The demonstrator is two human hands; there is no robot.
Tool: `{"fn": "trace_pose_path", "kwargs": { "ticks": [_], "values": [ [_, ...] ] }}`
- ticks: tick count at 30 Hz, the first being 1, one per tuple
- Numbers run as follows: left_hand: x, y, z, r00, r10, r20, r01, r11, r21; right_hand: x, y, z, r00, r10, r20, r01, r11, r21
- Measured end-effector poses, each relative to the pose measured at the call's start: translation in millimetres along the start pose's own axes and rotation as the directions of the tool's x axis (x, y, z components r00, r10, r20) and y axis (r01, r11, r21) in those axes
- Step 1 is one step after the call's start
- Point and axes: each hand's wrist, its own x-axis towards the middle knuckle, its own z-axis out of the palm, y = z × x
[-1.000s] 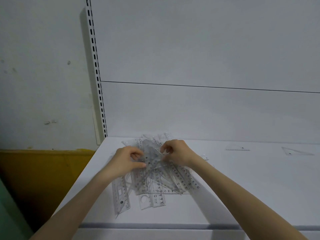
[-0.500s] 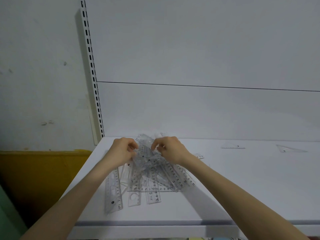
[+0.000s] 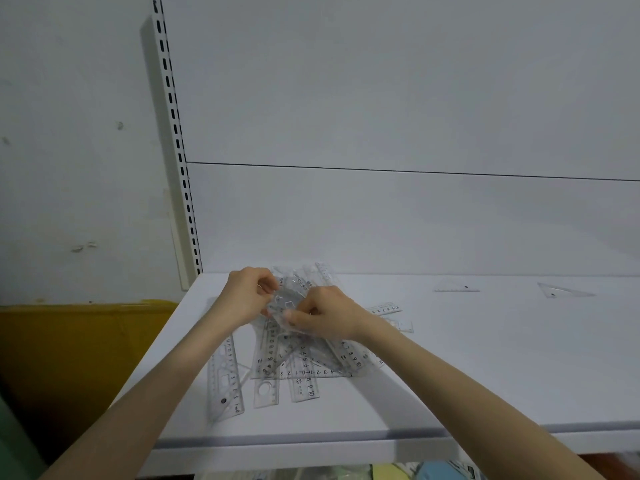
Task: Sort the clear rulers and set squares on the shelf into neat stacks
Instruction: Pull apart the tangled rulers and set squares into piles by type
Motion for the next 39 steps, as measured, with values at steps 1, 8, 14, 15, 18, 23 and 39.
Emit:
{"fn": "trace_pose_path", "kwargs": {
  "ticks": [1, 8, 14, 15, 18, 23, 39],
  "values": [
    [-0.8, -0.7, 0.0, 1.000, 0.011, -0.002, -0.011, 1.000, -0.005, -1.2, -1.5, 1.1, 1.000, -0.006, 0.006, 0.006, 1.000, 0.009],
    [-6.6, 8.1, 1.3, 0.988, -0.004, -0.154, -0.041, 0.956, -0.291, -5.7, -2.9, -10.0, 0.984, 0.169, -0.056, -0.151, 0.957, 0.249],
    [-19.1, 30.3, 12.0, 0.986, -0.132, 0.101, 0.164, 0.860, -0.483, -21.8, 5.2, -30.1, 0.941, 0.291, -0.172, -0.180, 0.862, 0.474],
    [-22.6, 34.9, 13.5, 0.981, -0.115, 0.159, 0.182, 0.833, -0.523, -26.0, 6.3, -32.6, 0.936, 0.300, -0.187, -0.175, 0.853, 0.492],
    [-27.1, 42.1, 20.4, 0.967, -0.047, 0.250, 0.186, 0.799, -0.572, -41.1, 9.5, -37.2, 0.923, 0.320, -0.213, -0.180, 0.850, 0.496],
    [-23.9, 46.9, 34.3, 0.973, -0.046, 0.226, 0.159, 0.842, -0.516, -80.4, 25.7, -42.8, 0.933, 0.289, -0.214, -0.145, 0.848, 0.510],
    [-30.1, 154.0, 126.9, 0.963, 0.102, 0.251, 0.049, 0.846, -0.532, -209.2, 121.9, -119.3, 0.810, 0.478, -0.340, -0.260, 0.813, 0.521]
  ]
}}
